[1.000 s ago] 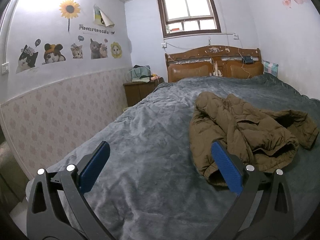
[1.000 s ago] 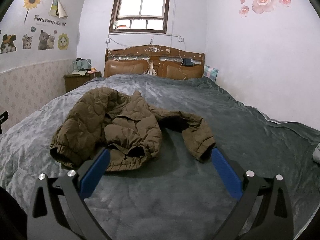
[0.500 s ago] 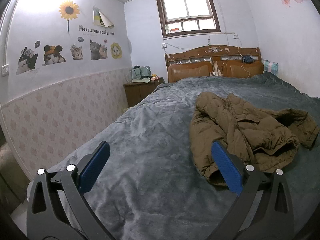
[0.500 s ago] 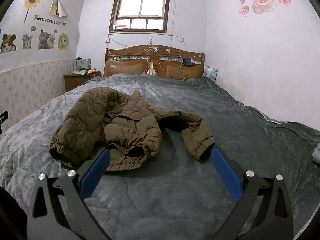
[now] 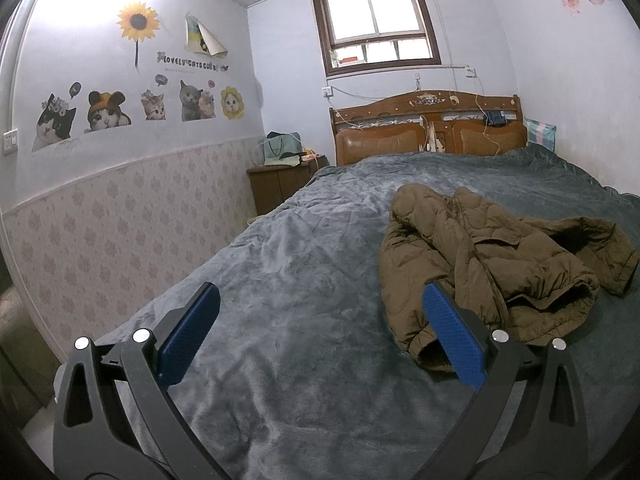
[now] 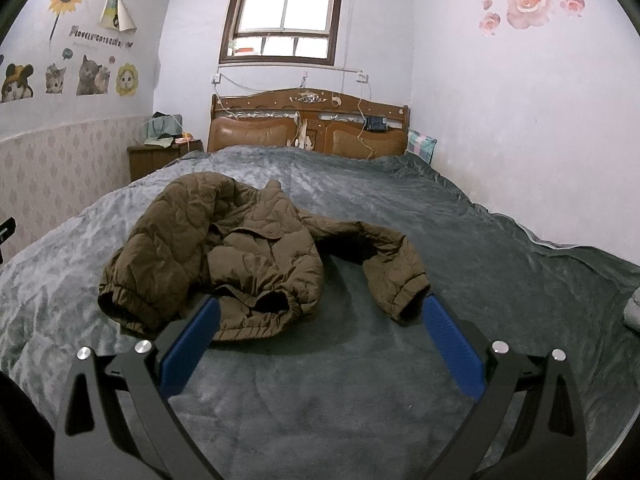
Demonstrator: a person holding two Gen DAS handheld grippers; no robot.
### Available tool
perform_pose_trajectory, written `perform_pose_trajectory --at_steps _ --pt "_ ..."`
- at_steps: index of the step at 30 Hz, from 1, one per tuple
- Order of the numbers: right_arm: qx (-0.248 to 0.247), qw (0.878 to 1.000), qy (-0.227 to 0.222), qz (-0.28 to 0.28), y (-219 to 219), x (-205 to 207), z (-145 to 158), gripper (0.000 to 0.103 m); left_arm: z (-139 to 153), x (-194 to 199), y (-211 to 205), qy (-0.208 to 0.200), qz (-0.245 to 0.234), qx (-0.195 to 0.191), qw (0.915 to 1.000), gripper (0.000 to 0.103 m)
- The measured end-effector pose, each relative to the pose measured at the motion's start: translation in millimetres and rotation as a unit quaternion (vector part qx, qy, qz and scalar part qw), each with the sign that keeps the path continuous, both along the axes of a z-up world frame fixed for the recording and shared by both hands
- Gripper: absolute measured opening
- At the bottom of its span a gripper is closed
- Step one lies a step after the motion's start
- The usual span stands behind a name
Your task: Fold large clothes
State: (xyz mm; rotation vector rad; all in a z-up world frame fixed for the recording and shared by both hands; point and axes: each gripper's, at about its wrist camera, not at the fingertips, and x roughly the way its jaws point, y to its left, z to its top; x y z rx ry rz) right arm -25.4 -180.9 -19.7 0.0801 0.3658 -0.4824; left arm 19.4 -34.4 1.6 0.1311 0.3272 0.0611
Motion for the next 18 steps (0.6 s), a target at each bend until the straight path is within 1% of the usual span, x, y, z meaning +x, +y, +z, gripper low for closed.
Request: perform_pose_trajectory --at_steps 18 --pt "-0.001 1.0 0.001 0.0 0.8 0.3 -0.2 0.101 -0.9 2.2 0.3 0.001 -0.001 0.004 1.0 0.1"
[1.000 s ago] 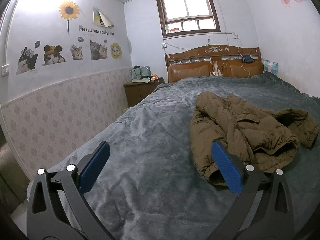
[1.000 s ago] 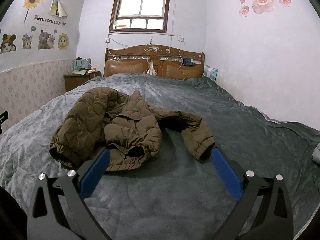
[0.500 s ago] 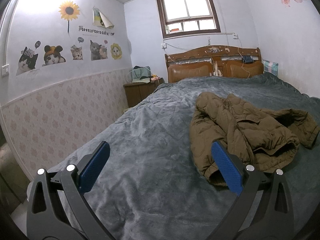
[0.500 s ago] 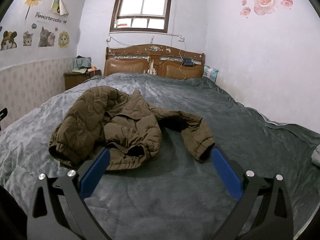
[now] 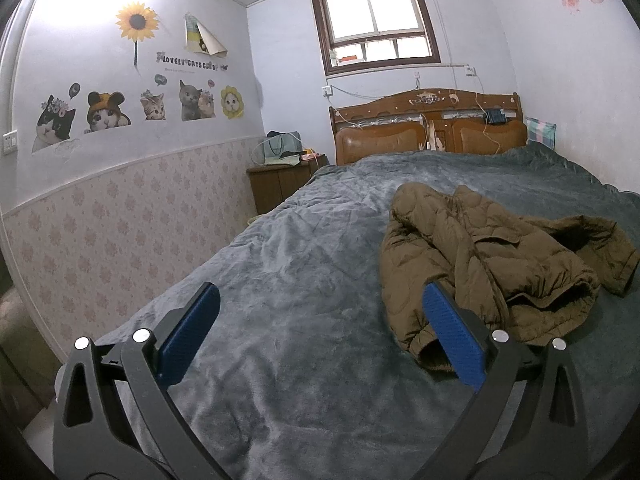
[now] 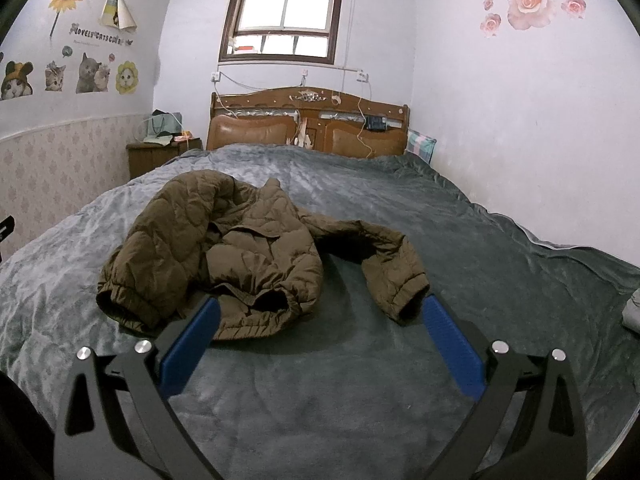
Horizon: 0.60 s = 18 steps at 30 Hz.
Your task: Fold large clothes
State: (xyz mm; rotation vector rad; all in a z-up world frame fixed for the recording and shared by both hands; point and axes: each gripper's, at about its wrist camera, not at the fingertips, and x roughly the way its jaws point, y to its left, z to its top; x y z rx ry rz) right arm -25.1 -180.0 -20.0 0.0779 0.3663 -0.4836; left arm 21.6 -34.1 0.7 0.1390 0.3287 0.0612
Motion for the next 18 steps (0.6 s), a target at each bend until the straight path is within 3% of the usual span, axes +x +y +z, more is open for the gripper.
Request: perform_pose_trajectory --at_steps 18 --pt "0.0 1.0 0.0 0.0 0.4 0.7 0.9 0.101 0.6 -0.3 -0.3 0.0 0.0 0.002 1.0 0.1"
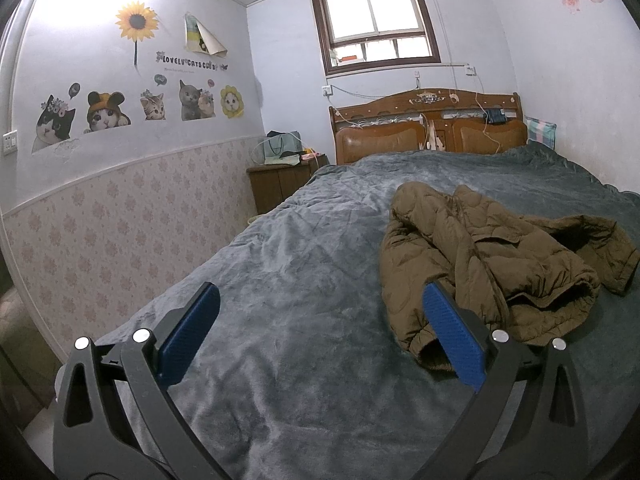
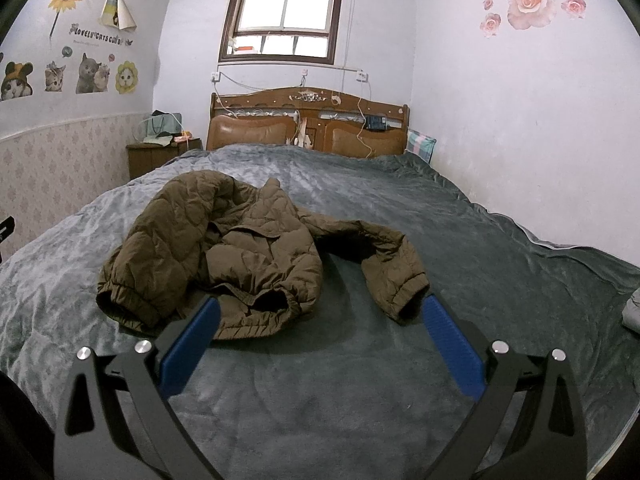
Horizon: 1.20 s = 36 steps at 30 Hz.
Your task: Fold large clothes
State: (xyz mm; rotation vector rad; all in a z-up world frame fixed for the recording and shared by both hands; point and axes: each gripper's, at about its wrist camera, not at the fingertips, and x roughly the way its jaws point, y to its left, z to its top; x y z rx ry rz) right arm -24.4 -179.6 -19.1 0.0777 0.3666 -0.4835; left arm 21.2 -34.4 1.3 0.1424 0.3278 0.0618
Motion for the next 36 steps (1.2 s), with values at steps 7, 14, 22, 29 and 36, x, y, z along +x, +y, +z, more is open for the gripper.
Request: perform_pose_trajectory --at_steps 7,14,22,29,36 --pt "0.0 1.0 -0.001 0.0 0 -1 0 0.101 0 0 -1 0.001 0.0 0.0 1.0 0.1" --pt "0.0 1.0 -0.001 0.0 1 -1 0 0.101 0 -1 -1 0.001 0.0 0.002 1.0 0.1" --pt "0.0 1.0 0.0 0.0 0 -1 0 0.101 1 -2 -2 0.0 0.0 0.003 1.0 0.1" --pt "0.0 1.0 -0.001 0.0 0 -1 0 0.101 1 -3 -2 0.0 0.0 0.005 1.0 0.1" --pt "0.001 1.0 -0.001 -0.001 0 -1 0 0.101 0 -3 -13 0.005 -0.004 0.017 0.9998 0.1"
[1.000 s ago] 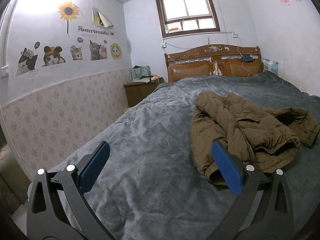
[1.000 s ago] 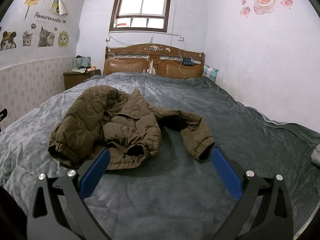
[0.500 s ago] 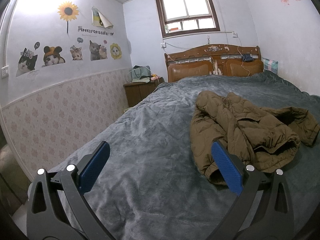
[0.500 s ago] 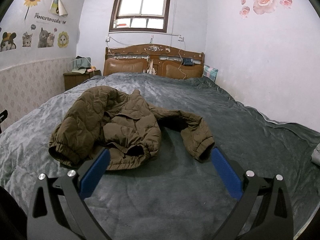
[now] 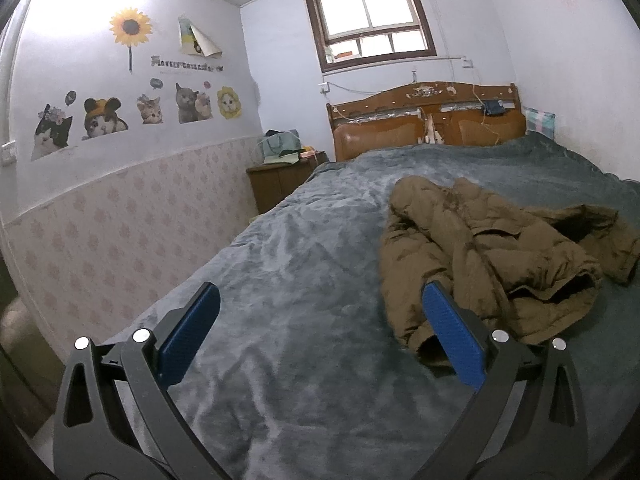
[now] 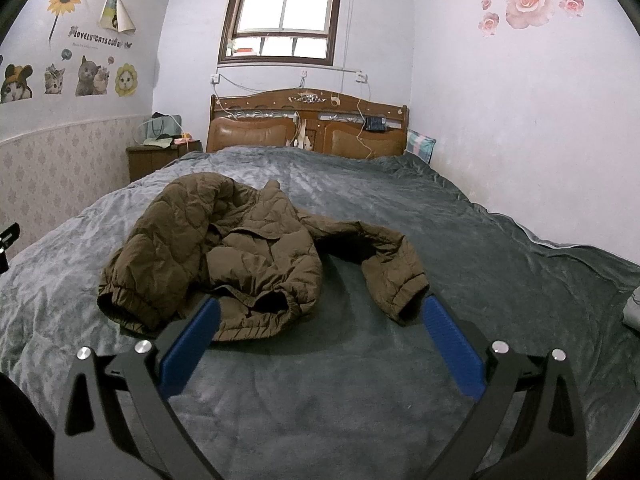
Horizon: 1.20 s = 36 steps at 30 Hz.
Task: Fold large clothes
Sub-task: 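Grasp the jacket with the left gripper while the right gripper reaches a sleeve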
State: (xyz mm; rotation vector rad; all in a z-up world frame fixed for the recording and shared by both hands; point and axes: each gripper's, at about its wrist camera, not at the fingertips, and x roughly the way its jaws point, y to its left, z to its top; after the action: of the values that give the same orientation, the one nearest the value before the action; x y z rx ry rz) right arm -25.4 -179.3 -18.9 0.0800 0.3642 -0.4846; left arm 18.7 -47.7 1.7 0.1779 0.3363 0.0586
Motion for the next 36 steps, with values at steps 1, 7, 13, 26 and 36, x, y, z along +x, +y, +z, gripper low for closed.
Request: perform_pose_trajectory --at_steps 1,7,13,26,36 --pt "0.001 1.0 0.0 -0.001 0 0 0 0.101 0 1 -3 0.001 -0.002 0.0 1.0 0.1" --pt "0.045 0.998 -0.032 -0.026 -21 -10 3 0.101 -13 8 -36 0.033 -0.017 0.008 0.9993 0.1" --pt "0.061 0.994 -0.057 -0.063 -52 -7 7 0.101 -48 31 -83 0.101 -0.038 0.073 0.9915 0.1" --pt "0.062 0.991 -0.063 -0.104 -73 -4 -1 0.101 -77 118 -135 0.181 -0.052 0.115 0.9752 0.024" --pt "0.122 0.982 -0.037 -0.142 -125 30 -33 0.101 -34 175 -42 0.141 0.035 0.024 0.9892 0.001"
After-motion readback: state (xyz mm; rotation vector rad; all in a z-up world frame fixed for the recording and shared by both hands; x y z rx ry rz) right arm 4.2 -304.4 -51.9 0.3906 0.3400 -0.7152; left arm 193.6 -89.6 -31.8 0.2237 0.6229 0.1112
